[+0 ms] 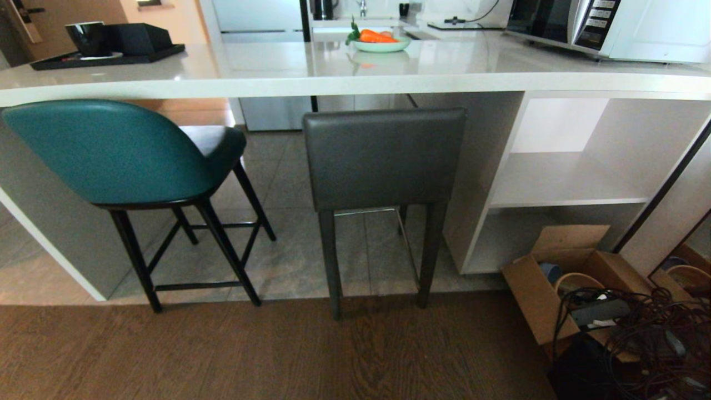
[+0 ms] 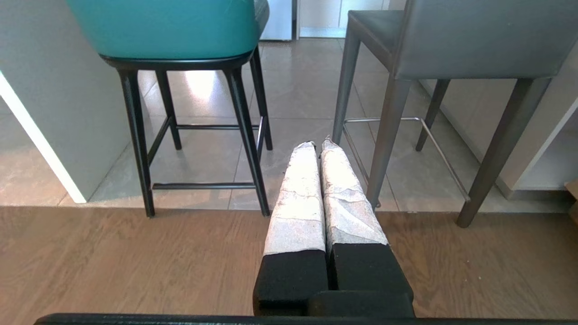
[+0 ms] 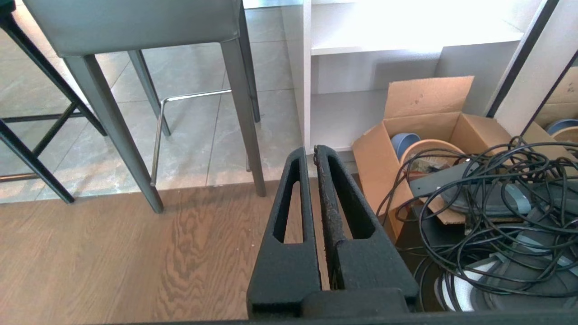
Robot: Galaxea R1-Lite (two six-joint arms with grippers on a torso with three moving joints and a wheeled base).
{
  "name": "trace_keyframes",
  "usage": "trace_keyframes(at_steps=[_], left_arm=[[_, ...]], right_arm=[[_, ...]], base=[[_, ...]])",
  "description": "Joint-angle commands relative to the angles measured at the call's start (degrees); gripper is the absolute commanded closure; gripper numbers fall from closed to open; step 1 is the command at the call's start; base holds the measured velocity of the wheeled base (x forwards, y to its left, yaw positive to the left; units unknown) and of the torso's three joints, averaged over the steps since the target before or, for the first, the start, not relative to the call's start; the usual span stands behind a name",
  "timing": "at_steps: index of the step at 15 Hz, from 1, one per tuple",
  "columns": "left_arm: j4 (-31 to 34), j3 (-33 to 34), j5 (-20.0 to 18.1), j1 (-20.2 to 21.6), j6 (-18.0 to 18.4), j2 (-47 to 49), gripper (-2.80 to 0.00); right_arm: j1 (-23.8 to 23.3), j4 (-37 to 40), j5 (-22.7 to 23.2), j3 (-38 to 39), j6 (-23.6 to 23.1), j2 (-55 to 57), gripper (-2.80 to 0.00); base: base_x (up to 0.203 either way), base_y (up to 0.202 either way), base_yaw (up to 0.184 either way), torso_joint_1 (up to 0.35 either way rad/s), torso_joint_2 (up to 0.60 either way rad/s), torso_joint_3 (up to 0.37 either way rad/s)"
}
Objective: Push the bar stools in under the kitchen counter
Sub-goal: Pull the gray chair out from under the dining table
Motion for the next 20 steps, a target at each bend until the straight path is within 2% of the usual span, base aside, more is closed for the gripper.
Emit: trace_keyframes(at_steps=[1, 7, 20], left_arm=[[-0.1, 2.3, 0.0, 0.0, 0.0, 0.0, 0.0], [-1.0, 2.3, 0.0, 0.1, -0.1, 0.0, 0.0], [-1.0, 2.3, 0.0, 0.0, -0.1, 0.0, 0.0]], right_arm=[[0.0, -0.1, 0.0, 1.3, 0.0, 0.1, 0.0], [0.0, -0.1, 0.0, 1.3, 0.0, 0.1, 0.0], [0.0, -0.1, 0.0, 1.3, 0.0, 0.1, 0.0]], base=[[0.0, 0.0, 0.0, 0.0, 0.0, 0.0], [0.022, 0.0, -0.001, 0.0, 0.0, 0.001], [0.195, 0.0, 0.001, 0.006, 0.0, 0.003]])
